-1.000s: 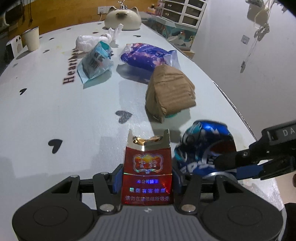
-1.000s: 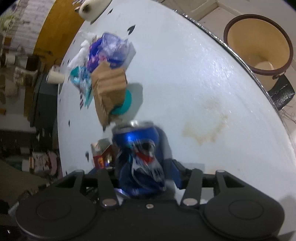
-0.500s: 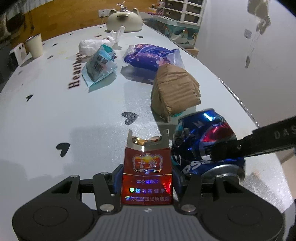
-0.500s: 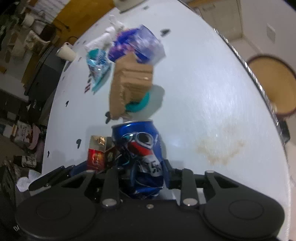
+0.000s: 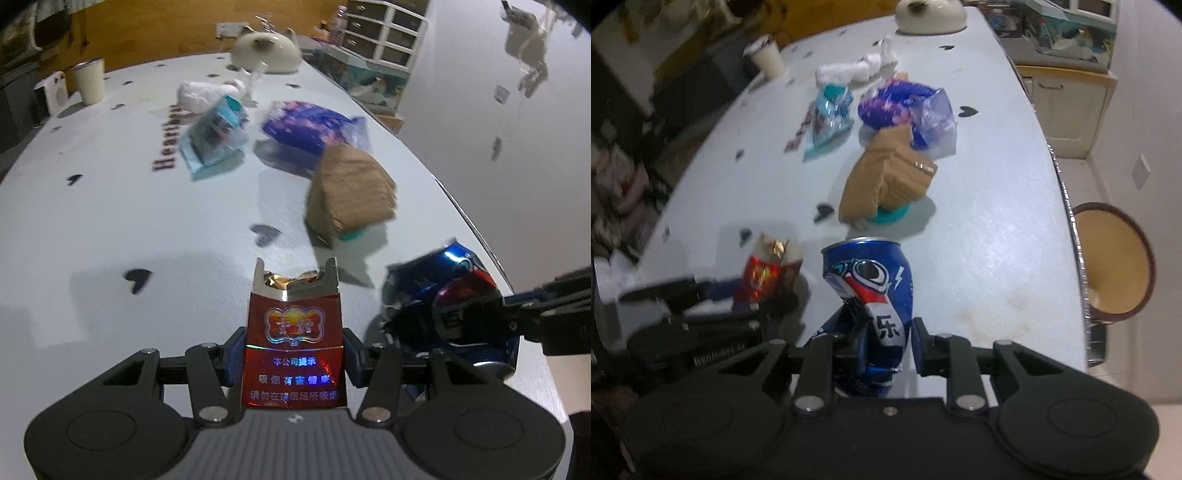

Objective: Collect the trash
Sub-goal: 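Carry the red pack and blue can with both grippers over the tan bin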

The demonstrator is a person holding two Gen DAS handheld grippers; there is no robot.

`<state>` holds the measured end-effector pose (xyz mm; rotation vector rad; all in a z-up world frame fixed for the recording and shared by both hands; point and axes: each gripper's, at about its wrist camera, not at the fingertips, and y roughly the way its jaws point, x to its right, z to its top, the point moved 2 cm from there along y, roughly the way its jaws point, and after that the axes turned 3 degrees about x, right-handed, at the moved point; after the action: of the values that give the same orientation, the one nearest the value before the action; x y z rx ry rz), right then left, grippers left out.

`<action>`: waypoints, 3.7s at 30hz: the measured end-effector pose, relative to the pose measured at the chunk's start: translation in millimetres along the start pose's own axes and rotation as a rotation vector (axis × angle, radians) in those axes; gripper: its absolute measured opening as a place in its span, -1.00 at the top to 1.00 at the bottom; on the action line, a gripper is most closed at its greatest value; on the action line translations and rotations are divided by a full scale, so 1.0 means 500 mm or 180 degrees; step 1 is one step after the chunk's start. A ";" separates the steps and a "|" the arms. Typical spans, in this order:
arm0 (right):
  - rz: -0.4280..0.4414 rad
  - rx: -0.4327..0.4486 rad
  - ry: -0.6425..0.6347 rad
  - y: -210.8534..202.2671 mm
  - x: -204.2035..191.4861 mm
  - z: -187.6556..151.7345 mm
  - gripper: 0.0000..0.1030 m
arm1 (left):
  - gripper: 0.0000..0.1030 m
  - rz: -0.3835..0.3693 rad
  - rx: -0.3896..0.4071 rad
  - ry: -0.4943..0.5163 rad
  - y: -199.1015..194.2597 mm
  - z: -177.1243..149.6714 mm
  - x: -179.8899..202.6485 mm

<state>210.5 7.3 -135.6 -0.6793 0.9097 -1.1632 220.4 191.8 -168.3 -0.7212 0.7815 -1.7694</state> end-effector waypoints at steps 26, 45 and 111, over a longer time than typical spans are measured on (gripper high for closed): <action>0.0648 -0.0137 0.0905 0.097 0.042 -0.007 0.36 | -0.02 0.0068 -0.0088 0.0300 0.032 -0.015 0.026; 0.0353 0.0419 0.0435 -0.043 0.023 0.030 0.42 | -0.01 0.0312 0.0303 -0.0238 -0.112 0.057 0.019; -0.0580 -0.0193 0.1031 0.287 0.913 0.118 0.42 | -0.02 -0.0076 -0.0922 -0.0375 0.781 0.240 0.619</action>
<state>388.6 -392.0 -338.5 -0.6425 1.1771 -1.4400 441.0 -225.4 -368.7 -1.0208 0.9624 -1.6353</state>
